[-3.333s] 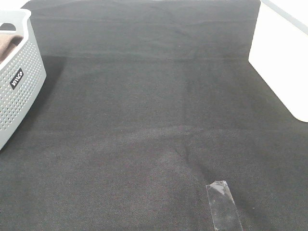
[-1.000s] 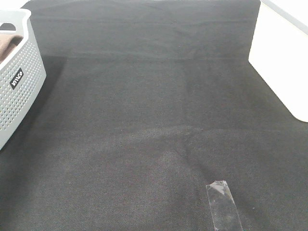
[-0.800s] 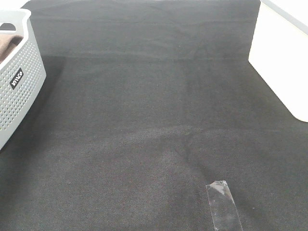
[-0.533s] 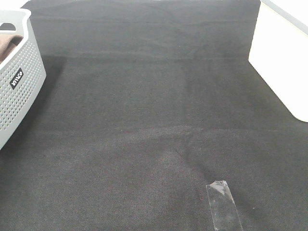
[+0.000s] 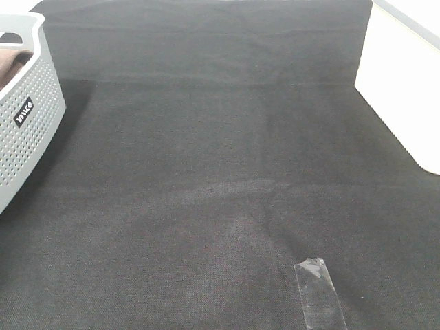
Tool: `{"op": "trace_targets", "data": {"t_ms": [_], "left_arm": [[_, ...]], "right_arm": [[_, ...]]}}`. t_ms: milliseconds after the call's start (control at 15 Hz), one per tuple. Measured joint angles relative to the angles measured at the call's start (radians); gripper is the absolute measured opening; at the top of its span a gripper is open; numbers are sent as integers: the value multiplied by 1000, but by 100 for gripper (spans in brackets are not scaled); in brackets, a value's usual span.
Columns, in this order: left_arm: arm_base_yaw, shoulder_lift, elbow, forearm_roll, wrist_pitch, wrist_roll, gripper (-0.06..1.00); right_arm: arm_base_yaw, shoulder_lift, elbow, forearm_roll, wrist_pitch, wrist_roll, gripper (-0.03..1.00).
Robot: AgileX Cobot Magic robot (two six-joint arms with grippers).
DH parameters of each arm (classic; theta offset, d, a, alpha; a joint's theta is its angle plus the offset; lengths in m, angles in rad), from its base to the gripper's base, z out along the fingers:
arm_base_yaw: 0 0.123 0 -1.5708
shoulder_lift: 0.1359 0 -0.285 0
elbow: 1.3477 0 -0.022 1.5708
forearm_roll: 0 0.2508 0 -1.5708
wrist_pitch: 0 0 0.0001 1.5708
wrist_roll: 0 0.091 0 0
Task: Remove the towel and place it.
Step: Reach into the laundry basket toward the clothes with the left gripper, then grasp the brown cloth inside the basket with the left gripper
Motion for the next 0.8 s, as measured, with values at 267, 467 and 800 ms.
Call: {"op": "trace_targets", "data": {"t_ms": [267, 467, 800], "left_arm": [[0, 34, -3, -36, 11, 73, 97], [0, 34, -5, -64, 20, 111, 74], [0, 34, -6, -88, 87, 84, 0]], "right_arm": [[0, 0, 0, 0, 0, 0, 69], [0, 0, 0, 0, 0, 0, 69], [0, 0, 0, 0, 0, 0, 69]]}}
